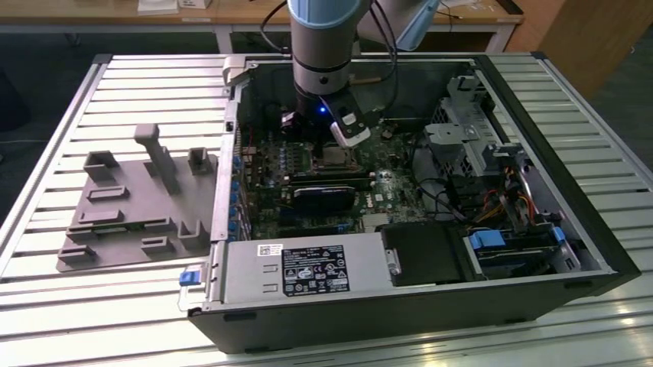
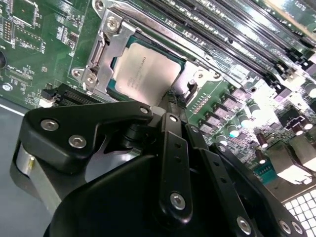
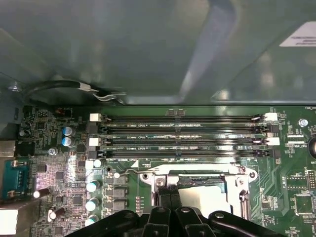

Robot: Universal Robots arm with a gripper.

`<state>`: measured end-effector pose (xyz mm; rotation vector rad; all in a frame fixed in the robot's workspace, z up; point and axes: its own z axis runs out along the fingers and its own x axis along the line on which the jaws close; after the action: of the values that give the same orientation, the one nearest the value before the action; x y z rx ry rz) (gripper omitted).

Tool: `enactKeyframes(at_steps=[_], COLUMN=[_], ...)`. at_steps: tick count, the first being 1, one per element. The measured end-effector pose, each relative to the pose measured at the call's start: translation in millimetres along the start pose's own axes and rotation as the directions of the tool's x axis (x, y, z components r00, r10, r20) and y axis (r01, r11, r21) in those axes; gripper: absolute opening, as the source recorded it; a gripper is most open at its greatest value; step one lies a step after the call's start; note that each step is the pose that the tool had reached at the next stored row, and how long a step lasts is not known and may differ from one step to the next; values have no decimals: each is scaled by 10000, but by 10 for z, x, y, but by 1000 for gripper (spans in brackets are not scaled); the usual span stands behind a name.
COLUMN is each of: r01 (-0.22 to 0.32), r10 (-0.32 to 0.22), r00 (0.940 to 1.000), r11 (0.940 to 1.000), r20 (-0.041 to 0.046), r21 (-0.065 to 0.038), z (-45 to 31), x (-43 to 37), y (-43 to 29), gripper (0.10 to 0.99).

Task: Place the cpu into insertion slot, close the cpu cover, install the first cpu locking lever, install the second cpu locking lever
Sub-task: 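Close the cpu cover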

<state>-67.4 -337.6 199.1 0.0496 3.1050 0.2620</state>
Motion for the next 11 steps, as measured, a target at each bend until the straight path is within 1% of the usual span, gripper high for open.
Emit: enactKeyframes(at_steps=[4, 11], r01=[-5, -7], r10=[5, 7], r00=[10000, 10000], r11=[10000, 10000], r20=[0, 1], r21=[-64, -78], z=[2, -24], x=[-52, -54], y=[-14, -9], gripper=[102, 102])
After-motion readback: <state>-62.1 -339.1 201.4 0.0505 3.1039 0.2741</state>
